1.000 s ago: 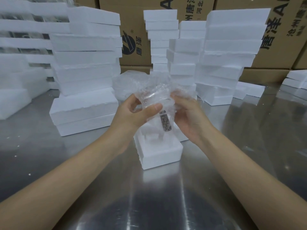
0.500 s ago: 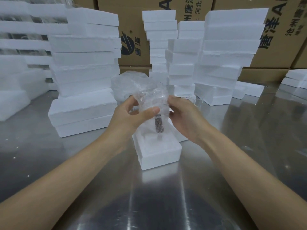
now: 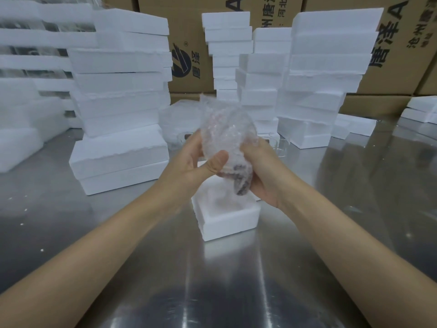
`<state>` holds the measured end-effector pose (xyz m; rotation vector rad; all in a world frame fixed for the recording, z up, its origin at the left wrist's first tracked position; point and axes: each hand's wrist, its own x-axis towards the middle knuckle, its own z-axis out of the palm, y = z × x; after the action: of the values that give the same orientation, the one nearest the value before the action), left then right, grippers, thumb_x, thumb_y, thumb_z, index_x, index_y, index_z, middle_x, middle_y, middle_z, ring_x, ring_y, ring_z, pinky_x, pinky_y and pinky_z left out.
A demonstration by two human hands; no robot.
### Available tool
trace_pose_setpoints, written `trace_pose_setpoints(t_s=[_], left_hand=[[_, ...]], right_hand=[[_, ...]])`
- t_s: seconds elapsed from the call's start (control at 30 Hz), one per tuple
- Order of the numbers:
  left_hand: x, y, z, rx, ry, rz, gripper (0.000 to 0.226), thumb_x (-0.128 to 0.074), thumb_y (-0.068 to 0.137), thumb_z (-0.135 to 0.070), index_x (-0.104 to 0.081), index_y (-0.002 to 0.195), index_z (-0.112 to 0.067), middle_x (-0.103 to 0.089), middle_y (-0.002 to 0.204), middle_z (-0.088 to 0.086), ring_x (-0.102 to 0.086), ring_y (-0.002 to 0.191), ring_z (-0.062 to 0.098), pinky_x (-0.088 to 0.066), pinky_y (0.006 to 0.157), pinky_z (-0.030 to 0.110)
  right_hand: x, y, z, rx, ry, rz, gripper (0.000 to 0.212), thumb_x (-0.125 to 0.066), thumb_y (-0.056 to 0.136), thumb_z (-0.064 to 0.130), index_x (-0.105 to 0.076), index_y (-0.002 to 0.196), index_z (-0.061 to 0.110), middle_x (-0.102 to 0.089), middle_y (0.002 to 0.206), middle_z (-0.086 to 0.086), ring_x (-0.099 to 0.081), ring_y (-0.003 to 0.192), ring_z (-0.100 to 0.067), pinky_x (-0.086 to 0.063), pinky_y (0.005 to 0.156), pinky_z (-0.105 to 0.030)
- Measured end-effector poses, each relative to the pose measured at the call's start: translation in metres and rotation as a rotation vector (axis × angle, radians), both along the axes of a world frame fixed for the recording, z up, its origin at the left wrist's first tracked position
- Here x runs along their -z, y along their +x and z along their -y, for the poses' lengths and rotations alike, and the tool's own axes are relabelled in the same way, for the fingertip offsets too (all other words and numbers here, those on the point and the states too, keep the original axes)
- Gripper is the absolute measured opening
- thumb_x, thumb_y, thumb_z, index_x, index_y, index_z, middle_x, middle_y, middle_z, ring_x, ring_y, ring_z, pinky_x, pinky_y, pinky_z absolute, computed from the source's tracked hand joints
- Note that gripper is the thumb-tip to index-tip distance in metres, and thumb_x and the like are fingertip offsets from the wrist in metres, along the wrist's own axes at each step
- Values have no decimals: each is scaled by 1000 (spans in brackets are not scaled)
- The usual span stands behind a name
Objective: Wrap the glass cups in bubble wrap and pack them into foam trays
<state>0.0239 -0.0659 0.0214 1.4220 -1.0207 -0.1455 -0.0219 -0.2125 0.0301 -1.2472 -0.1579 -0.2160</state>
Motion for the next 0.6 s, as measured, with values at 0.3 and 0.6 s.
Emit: trace_pose_setpoints(t_s=[0.3,0.6], left_hand=[[2,-7,0,-175,176,325,59,-53,98,-24,-26,151,-26,-28,156,-14,-24,141,-4,-23,116,24],[5,3,-3,-645,-100,136,48,-47,90,5,-63,126,-24,-67,94,-23,-62,84,0,-50,80,13]], right_hand=[[7,-2,-11,555,-682,225,52,-48,78,-8,-56,114,28,-63,110,15,-57,107,-2,-42,87,-9],[17,-12,-33,384,-906,325,63,-63,84,31,-37,140,30,-41,133,19,-38,121,9,-37,89,-6]])
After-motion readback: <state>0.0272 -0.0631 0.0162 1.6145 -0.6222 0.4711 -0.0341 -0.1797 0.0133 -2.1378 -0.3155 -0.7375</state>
